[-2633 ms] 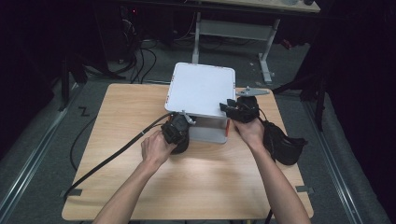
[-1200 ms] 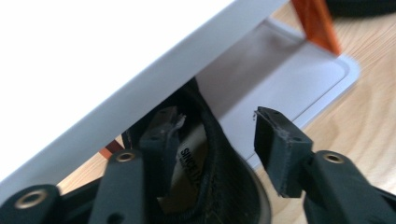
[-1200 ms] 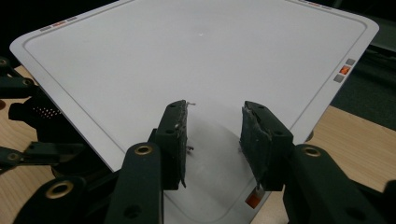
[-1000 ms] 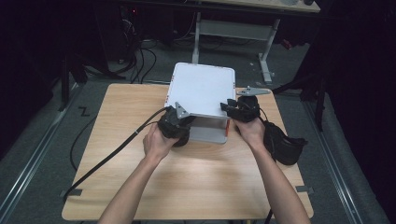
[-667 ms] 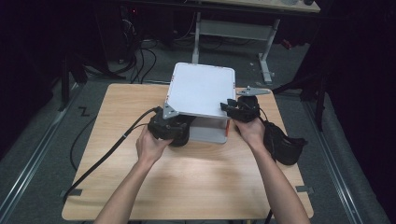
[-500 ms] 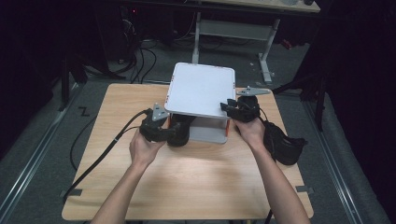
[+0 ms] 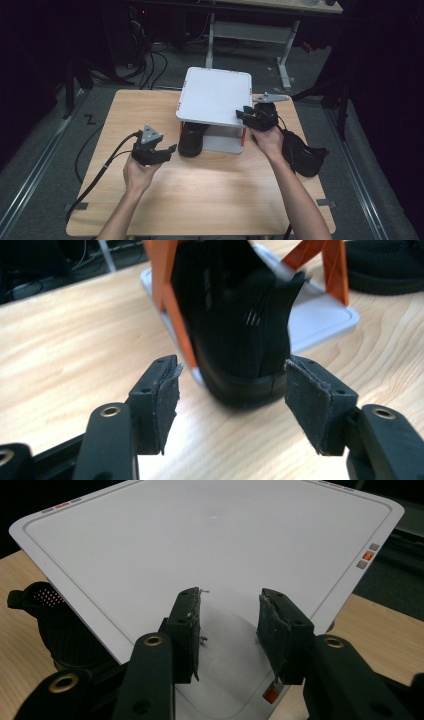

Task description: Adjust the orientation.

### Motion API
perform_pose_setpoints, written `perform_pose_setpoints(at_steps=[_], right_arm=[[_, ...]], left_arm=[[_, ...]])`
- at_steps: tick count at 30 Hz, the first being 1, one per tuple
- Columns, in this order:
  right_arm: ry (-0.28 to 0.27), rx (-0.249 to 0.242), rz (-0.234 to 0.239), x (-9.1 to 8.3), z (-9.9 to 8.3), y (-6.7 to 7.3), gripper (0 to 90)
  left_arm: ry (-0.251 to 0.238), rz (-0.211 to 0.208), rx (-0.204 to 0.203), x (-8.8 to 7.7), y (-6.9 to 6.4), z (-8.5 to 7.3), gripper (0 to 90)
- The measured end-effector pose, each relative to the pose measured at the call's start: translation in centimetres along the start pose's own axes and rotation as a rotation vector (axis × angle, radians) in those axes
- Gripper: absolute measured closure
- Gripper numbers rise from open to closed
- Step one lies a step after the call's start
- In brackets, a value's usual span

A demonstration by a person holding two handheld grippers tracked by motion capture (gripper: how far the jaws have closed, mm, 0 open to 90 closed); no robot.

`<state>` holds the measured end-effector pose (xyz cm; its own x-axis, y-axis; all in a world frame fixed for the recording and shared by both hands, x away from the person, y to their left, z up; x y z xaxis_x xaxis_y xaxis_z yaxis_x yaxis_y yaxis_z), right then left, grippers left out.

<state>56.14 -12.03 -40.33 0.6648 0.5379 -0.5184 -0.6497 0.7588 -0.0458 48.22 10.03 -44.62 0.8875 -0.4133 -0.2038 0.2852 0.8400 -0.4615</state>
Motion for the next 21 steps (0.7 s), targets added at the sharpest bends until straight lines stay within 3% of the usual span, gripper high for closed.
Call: perform_pose_setpoints(at_steps=[9, 15, 21], right_arm=[[-0.01, 0.001, 0.001, 0.0, -0.1, 0.0, 61.1], [-0.009, 0.0, -0.003, 0.0, 0.0, 0.0, 61.1], [-0.008, 0.001, -0.003, 0.0, 0.0, 0.0, 61.0]], left_arm=[[0.01, 0.083, -0.045, -1.2, 3.5, -2.4, 36.9], [0.03, 0.135, -0.022, -1.4, 5.1, -4.5, 36.6], [-0.005, 0.185, -0.093, -1.2, 7.0, -5.2, 36.2]])
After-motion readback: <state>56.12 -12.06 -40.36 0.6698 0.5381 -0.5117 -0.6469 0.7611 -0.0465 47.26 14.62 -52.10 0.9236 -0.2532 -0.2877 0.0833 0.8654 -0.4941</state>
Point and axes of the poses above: each handheld gripper's, and its own axes: x roughly forward along the jaws, z roughly out of its top, y roughly to its left, the point moved 10 cm from there along x, roughly forward along the jaws, and after that the axes turned 3 degrees about -x, right-handed, at the moved point
